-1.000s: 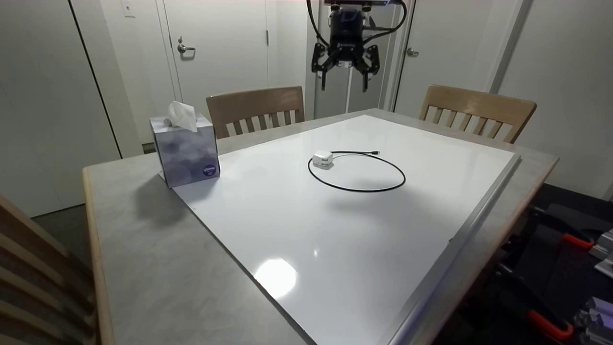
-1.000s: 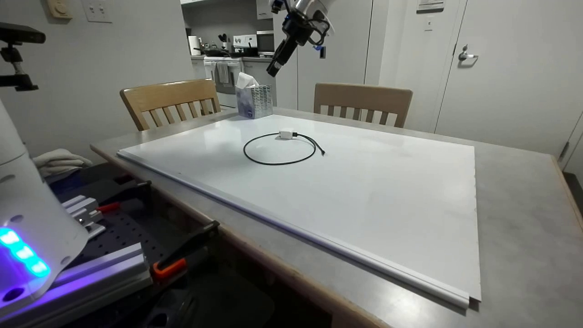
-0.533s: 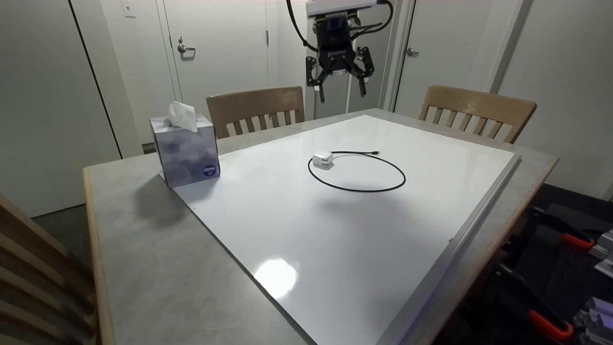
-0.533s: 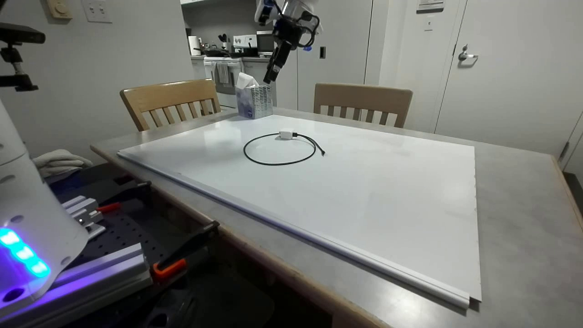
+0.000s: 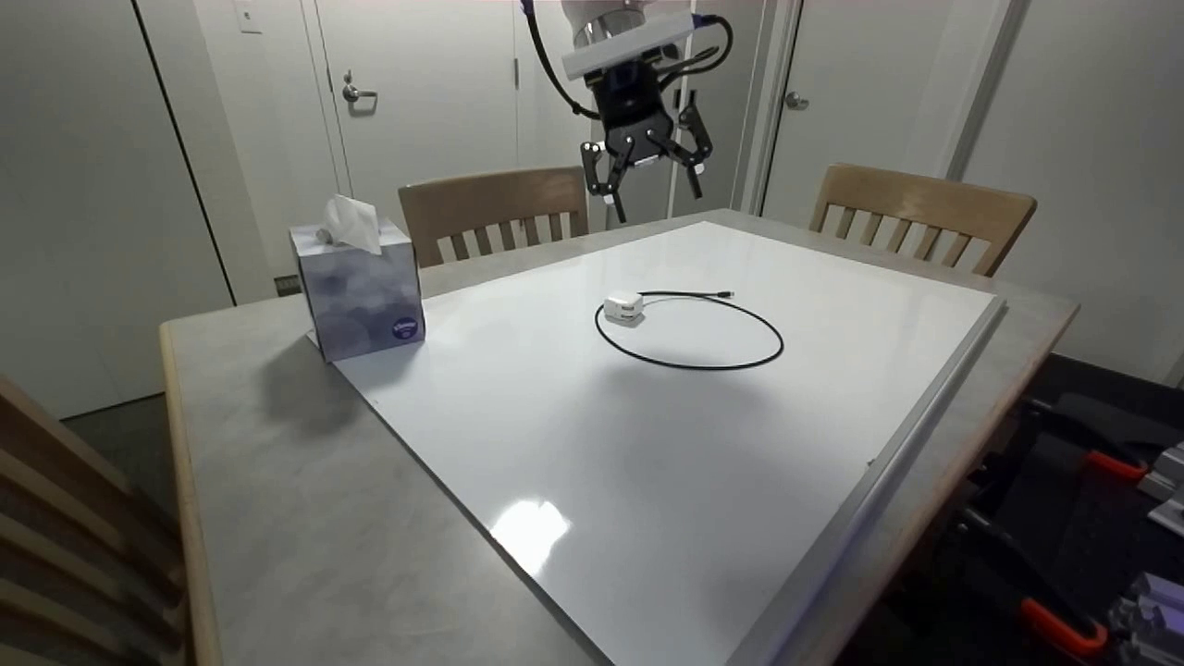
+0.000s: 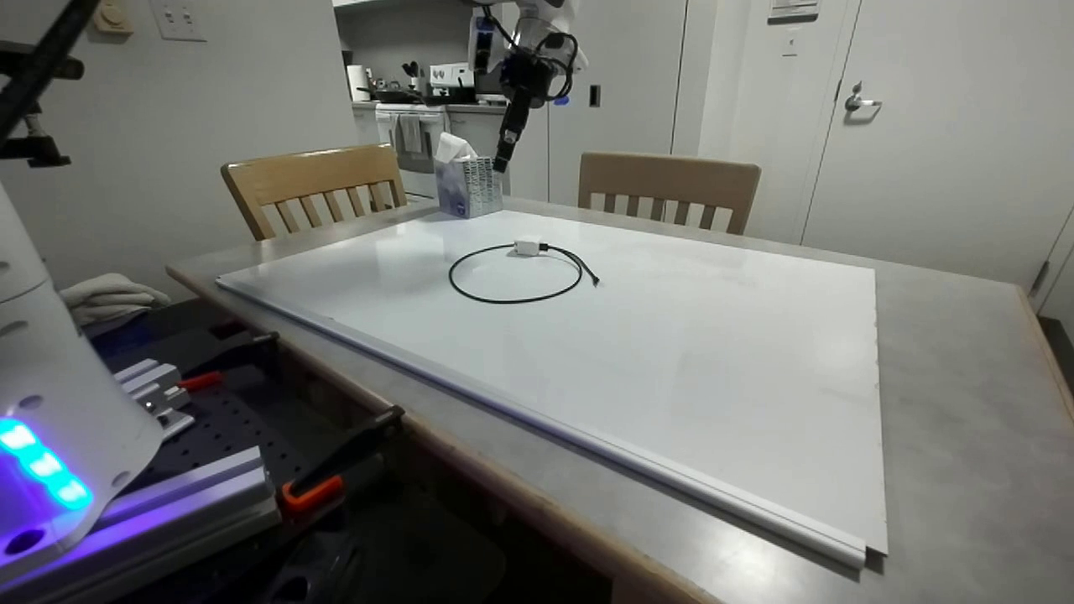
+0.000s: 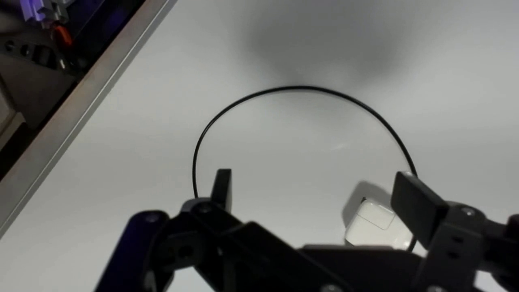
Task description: Unwind the phone charger
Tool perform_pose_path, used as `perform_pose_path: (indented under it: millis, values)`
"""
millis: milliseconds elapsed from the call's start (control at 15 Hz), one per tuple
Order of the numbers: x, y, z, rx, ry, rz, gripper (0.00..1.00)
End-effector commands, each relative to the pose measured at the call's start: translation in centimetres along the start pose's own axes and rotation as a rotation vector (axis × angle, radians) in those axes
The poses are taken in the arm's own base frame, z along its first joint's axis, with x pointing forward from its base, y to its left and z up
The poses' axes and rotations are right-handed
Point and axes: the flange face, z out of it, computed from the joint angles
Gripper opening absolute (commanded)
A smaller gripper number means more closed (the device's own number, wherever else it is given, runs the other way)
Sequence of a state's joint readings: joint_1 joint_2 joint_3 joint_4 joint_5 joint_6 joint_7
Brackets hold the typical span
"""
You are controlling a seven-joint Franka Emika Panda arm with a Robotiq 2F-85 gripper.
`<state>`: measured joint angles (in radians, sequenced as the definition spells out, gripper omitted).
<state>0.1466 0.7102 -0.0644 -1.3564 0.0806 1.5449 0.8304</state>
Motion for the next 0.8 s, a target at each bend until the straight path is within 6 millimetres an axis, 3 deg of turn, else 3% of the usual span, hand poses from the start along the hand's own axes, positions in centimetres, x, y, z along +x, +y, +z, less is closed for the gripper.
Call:
perform_pose_path:
  millis: [0,400,467,733]
  values:
    - [0.6,-1.0,0.6,-0.063,-0.005,0.081,1.0]
    - [0.2,-3.7,1.7,-0.015,0.055,0.132,1.0]
    - [0.2,-2.7,1.7,-0.026,0.014,0.138,1.0]
    - [0.0,-3.7,1.7,-0.008,0.064,0.143,1.0]
